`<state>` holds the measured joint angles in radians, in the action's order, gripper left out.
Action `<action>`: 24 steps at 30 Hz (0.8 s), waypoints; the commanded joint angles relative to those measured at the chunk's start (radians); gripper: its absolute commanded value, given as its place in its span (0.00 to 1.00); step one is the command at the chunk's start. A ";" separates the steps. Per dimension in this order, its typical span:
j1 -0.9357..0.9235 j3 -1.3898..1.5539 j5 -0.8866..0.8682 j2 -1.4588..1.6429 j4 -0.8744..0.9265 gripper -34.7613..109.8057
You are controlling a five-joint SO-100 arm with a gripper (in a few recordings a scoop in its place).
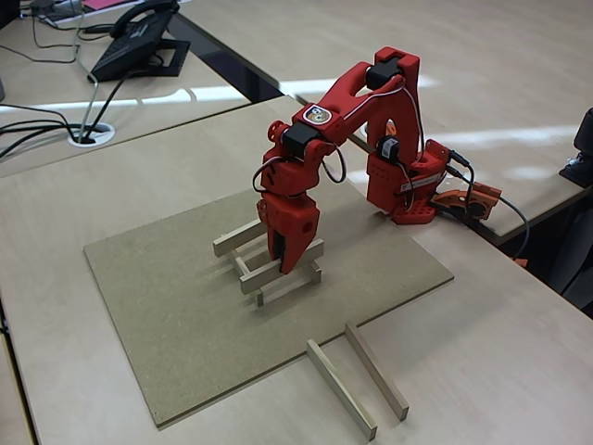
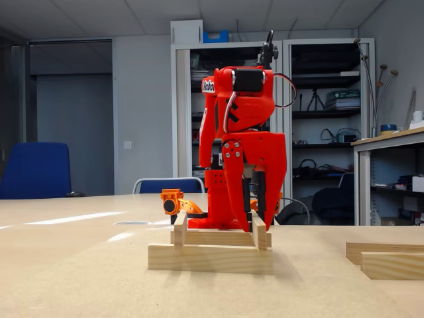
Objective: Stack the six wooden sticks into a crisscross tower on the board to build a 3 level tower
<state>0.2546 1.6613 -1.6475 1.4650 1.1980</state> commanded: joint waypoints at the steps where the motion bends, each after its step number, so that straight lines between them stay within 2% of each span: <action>1: 0.006 -0.011 0.011 0.051 0.006 0.25; 6: 0.006 -0.005 0.071 0.051 -0.038 0.32; 24: 0.037 0.017 0.137 0.077 -0.155 0.37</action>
<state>0.2777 1.6782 -1.5232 1.4696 1.0600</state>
